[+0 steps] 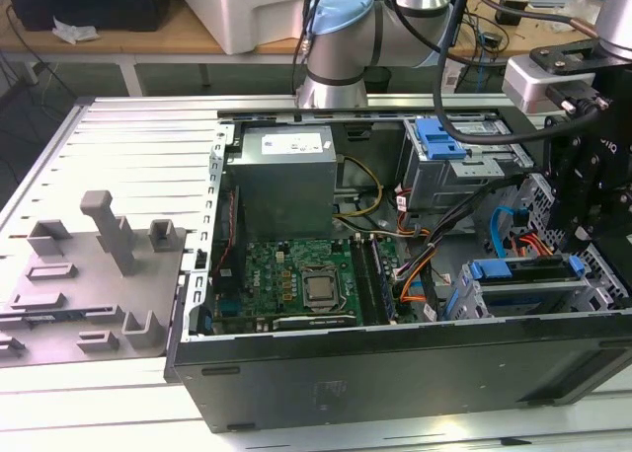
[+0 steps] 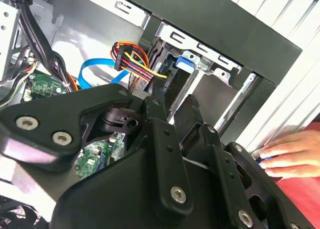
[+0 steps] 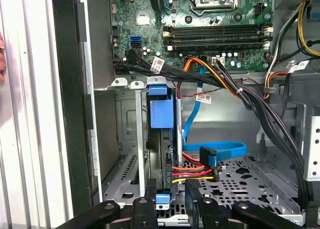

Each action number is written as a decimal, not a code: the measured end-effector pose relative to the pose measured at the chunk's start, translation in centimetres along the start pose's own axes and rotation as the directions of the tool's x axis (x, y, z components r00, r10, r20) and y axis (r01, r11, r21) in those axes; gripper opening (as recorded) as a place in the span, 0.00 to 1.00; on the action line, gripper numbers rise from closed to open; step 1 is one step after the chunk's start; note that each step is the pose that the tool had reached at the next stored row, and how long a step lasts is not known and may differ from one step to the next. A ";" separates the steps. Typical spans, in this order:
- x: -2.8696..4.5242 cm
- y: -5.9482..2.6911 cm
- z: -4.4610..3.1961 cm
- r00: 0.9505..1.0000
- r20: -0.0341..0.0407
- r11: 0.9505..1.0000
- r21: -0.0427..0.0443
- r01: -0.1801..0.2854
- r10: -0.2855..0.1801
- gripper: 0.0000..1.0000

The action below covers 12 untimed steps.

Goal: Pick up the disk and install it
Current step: 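Insert the second disk wire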

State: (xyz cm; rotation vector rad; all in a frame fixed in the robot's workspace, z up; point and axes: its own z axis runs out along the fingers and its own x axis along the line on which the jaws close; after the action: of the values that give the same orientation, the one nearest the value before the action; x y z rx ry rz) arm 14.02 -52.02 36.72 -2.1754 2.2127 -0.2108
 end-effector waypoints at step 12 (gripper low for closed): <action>-3.48 0.48 -0.23 0.999 -0.032 1.000 -0.005 0.004 -0.004 0.36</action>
State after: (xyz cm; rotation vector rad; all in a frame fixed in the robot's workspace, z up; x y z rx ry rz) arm 13.59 -48.53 36.63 -2.1943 2.2277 -0.2424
